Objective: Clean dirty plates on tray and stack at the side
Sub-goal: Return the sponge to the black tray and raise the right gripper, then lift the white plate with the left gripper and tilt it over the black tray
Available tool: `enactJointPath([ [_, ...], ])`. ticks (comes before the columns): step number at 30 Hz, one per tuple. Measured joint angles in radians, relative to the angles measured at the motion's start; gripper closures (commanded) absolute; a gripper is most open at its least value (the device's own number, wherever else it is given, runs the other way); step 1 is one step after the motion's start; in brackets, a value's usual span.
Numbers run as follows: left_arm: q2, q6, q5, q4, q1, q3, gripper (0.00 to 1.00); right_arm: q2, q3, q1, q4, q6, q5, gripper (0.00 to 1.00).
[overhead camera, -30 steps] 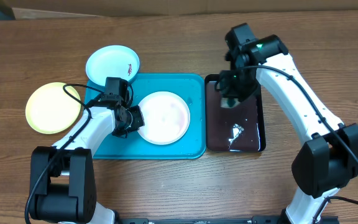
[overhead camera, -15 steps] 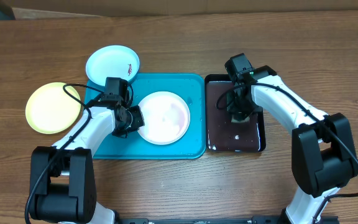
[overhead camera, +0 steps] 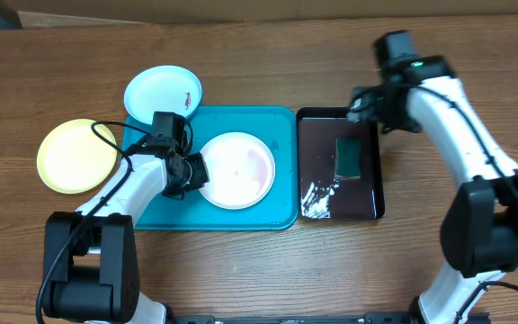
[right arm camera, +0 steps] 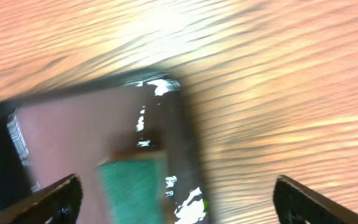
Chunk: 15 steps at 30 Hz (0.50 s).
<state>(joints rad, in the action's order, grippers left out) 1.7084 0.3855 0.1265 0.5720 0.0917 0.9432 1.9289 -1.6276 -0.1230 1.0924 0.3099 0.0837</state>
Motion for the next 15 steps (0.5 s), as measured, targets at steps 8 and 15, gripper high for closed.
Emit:
enactJointPath([
  [8,0.0,0.0,-0.002,-0.001,0.026,0.0,0.78,0.0,0.0,0.251,0.033,0.0,-0.056,0.0],
  [15,0.0,0.003,-0.016,-0.019,0.027,-0.003,0.96,0.0,0.0,0.318,0.033,0.0,-0.076,0.0],
])
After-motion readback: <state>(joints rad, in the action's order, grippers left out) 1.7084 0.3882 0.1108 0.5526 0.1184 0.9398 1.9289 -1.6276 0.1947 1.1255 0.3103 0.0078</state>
